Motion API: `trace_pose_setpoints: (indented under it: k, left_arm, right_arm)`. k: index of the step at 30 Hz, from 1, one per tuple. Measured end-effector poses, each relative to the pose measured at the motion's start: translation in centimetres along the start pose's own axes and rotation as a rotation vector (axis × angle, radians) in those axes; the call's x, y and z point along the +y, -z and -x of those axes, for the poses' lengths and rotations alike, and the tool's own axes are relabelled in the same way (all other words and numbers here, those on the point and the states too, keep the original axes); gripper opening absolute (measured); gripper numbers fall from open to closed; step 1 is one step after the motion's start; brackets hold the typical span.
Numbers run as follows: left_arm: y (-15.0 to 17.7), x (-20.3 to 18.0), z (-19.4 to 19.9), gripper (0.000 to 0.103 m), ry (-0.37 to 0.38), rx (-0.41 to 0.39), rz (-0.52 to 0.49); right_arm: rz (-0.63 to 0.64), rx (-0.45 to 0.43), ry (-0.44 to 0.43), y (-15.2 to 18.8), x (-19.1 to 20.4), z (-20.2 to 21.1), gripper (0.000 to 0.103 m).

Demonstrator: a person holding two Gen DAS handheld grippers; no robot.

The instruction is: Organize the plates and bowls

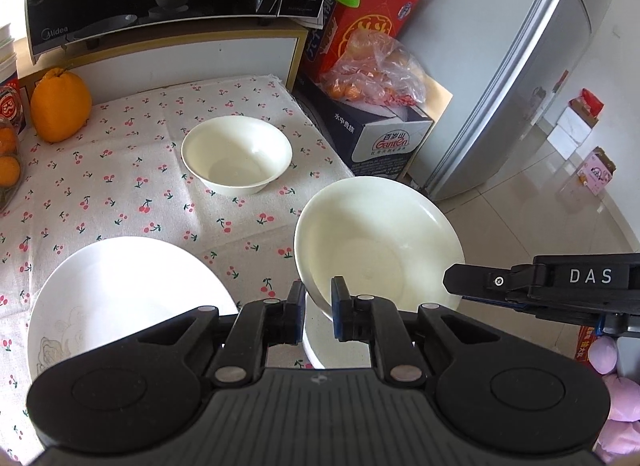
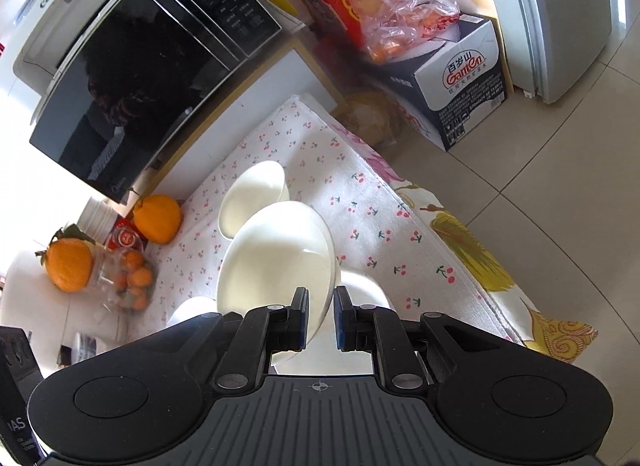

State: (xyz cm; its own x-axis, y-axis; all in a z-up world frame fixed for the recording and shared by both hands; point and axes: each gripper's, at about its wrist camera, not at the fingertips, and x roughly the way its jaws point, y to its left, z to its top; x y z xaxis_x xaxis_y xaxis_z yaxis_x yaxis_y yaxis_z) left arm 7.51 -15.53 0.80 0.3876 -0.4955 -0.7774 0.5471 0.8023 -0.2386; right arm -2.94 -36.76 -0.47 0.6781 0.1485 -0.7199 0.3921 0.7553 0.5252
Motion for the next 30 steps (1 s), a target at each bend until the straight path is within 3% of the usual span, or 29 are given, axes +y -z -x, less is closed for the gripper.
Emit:
trace_pose_setpoints:
  k: [13,30]
  left_arm:
    - [1.4,-1.3,-0.7,0.013,-0.064,0.078,-0.053]
    - [2.2,-2.3,-1.9,0.017,-0.120,0.127,-0.110]
  right_arm:
    - [0.048,0.075,0.110,1.4,0.2,-0.8,0.014]
    - [0.075,0.124,0.162,2.2,0.2,-2.0,0.017]
